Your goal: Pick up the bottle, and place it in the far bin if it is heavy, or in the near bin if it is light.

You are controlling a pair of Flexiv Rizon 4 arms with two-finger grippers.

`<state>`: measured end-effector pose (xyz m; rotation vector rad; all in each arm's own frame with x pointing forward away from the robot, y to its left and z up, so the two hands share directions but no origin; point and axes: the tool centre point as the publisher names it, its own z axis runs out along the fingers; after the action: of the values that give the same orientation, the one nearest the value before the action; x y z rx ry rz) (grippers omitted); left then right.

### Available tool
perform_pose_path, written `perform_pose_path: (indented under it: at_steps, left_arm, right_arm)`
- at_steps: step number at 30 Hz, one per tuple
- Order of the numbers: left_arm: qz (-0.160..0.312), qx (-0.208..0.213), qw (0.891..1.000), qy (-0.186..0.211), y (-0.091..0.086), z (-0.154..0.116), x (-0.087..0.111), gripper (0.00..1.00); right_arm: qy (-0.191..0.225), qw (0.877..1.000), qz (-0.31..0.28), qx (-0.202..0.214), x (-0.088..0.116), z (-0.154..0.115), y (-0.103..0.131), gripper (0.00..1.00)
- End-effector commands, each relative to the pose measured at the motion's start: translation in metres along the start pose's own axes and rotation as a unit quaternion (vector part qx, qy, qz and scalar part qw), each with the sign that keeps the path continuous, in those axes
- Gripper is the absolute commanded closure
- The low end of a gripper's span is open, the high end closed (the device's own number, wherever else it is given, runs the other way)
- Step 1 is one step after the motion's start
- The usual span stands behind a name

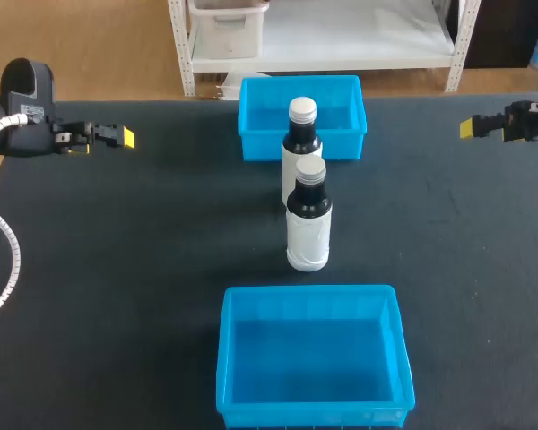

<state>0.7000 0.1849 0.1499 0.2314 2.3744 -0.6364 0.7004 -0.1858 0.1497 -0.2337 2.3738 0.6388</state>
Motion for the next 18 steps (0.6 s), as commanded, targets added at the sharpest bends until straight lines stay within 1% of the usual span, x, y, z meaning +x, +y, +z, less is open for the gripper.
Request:
perform_pose_path:
  at_steps: [1,12,14,15,17,18]
  left_arm:
    - [0.0,0.0,1.0,0.0,0.0,0.0,0.0,0.0]
    - [0.0,0.0,1.0,0.0,0.0,0.0,0.0,0.0]
    - [0.0,0.0,1.0,0.0,0.0,0.0,0.0,0.0]
    - [0.0,0.0,1.0,0.0,0.0,0.0,0.0,0.0]
    - [0.0,0.0,1.0,0.0,0.0,0.0,0.0,0.0]
    - [0.0,0.0,1.0,0.0,0.0,0.0,0.0,0.0]
  right_arm:
    - [0.0,1.0,0.0,0.001,0.0003,-0.0004,0.0007,0.0]
    - [0.0,1.0,0.0,0.001,0.0003,-0.0004,0.0007,0.0]
    - [0.005,0.999,-0.03,-0.037,0.0004,0.0024,-0.0023,0.0]
    - [0.013,0.998,-0.049,-0.045,-0.0003,0.0025,-0.0033,0.0]
    - [0.039,0.991,-0.091,-0.095,-0.0017,0.004,-0.0062,0.0]
    - [0.049,0.985,-0.116,-0.121,-0.0022,0.0033,-0.0072,0.0]
